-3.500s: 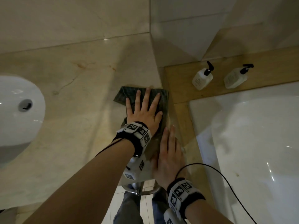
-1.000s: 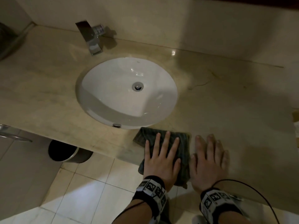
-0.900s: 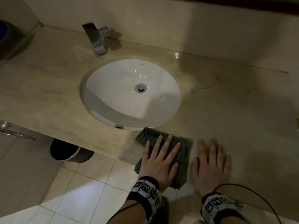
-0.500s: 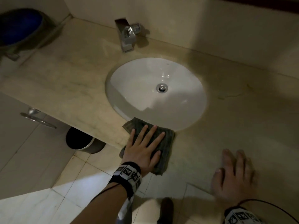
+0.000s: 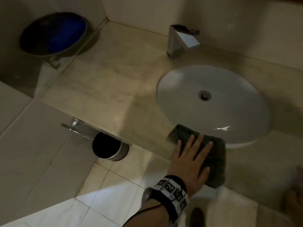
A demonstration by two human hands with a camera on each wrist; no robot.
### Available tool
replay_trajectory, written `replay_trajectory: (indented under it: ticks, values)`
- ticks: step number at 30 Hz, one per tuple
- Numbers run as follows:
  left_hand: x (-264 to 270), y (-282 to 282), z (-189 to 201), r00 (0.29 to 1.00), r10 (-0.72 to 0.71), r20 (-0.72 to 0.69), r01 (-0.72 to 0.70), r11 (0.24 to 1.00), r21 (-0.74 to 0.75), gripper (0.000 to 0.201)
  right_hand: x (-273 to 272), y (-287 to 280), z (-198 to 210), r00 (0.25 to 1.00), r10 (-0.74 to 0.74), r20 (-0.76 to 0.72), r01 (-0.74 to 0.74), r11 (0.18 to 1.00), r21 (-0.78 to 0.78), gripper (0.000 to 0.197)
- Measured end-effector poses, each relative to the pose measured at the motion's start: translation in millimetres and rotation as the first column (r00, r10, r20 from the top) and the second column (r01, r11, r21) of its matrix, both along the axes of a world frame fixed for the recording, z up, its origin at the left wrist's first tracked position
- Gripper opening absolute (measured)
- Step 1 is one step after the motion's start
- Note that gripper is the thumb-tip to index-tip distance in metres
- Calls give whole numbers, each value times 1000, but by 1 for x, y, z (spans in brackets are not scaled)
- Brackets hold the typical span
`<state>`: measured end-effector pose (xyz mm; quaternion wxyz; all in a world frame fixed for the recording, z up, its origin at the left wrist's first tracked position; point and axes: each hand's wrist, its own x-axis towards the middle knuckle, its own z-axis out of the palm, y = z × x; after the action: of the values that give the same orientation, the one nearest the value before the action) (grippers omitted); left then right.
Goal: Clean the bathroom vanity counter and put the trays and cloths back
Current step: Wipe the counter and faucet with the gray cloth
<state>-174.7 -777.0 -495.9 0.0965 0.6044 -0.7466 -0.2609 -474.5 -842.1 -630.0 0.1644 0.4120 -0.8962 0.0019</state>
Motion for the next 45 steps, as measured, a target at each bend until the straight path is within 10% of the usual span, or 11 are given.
replay_trajectory:
  ticks: [2,4,6,10,20,29,35,45]
  values:
    - [36,6,0,997,78,-15,-78,997,7,67,40,21,63,950,223,221,-228,974,-3,48]
    - [85,7,-9,964,224,145,-222,975,-29,67,95,37,102,614,727,309,-744,663,-82,60]
    - [136,4,-18,891,380,249,-374,925,-74,70,143,44,128,344,842,415,-906,413,-87,61]
    - [202,-14,-26,814,527,242,-519,849,-103,76,239,27,123,447,737,508,-873,483,67,63]
    - [205,-27,-48,754,552,356,-543,829,-136,69,253,50,108,521,665,536,-851,454,264,67]
    - [204,-29,-44,747,555,367,-546,826,-138,67,334,43,108,292,703,649,-953,272,135,68]
    - [208,-28,-41,776,533,337,-536,839,-94,65,372,2,111,270,738,618,-963,216,163,67]
    - [312,-54,-29,882,438,176,-413,897,-160,57,381,27,106,462,688,559,-881,426,204,67]
